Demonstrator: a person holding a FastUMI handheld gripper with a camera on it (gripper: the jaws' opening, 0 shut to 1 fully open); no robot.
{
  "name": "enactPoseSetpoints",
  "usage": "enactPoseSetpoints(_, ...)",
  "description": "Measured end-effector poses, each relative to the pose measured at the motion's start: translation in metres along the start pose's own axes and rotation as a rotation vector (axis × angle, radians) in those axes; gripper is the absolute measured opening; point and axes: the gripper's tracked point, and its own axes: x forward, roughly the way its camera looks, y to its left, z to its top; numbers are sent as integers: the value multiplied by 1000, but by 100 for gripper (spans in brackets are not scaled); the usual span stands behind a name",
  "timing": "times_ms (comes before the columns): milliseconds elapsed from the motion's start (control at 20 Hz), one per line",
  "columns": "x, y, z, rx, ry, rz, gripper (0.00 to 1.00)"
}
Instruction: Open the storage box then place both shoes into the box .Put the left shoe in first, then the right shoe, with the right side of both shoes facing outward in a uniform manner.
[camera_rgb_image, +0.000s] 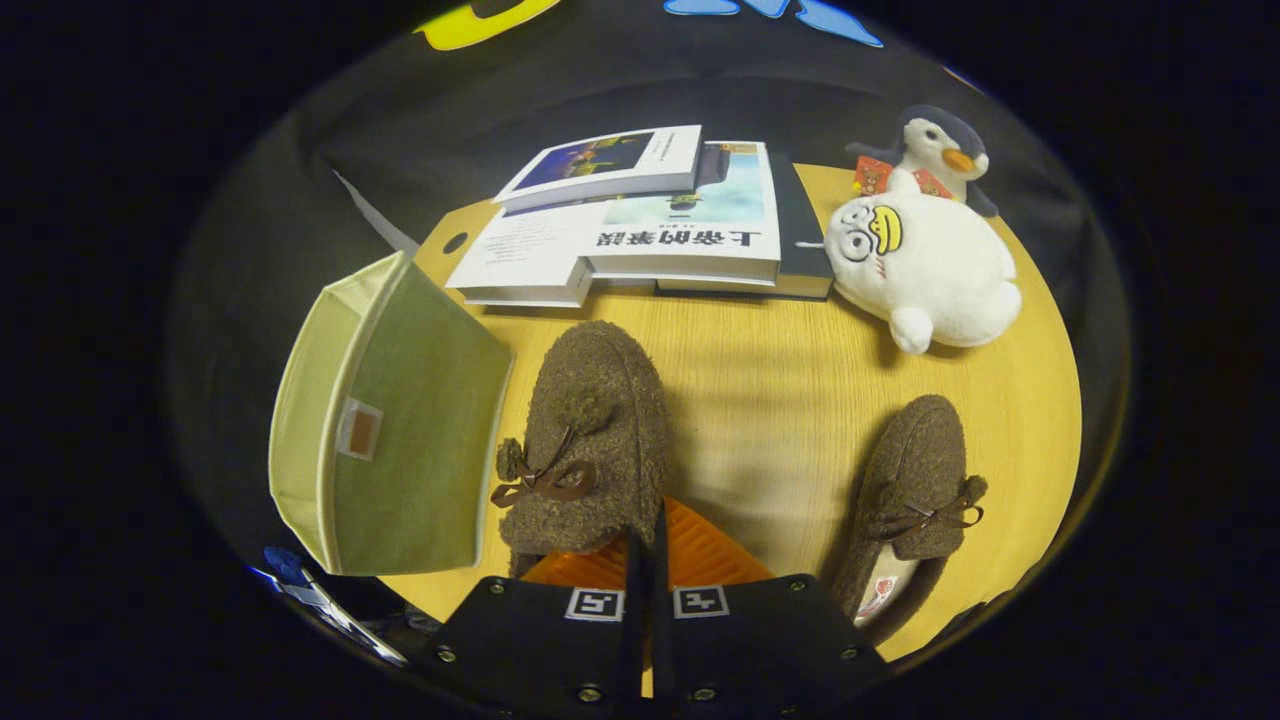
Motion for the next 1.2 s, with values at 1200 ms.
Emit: enactPoseSetpoints(1200,9,233,48,-233,73,173,4)
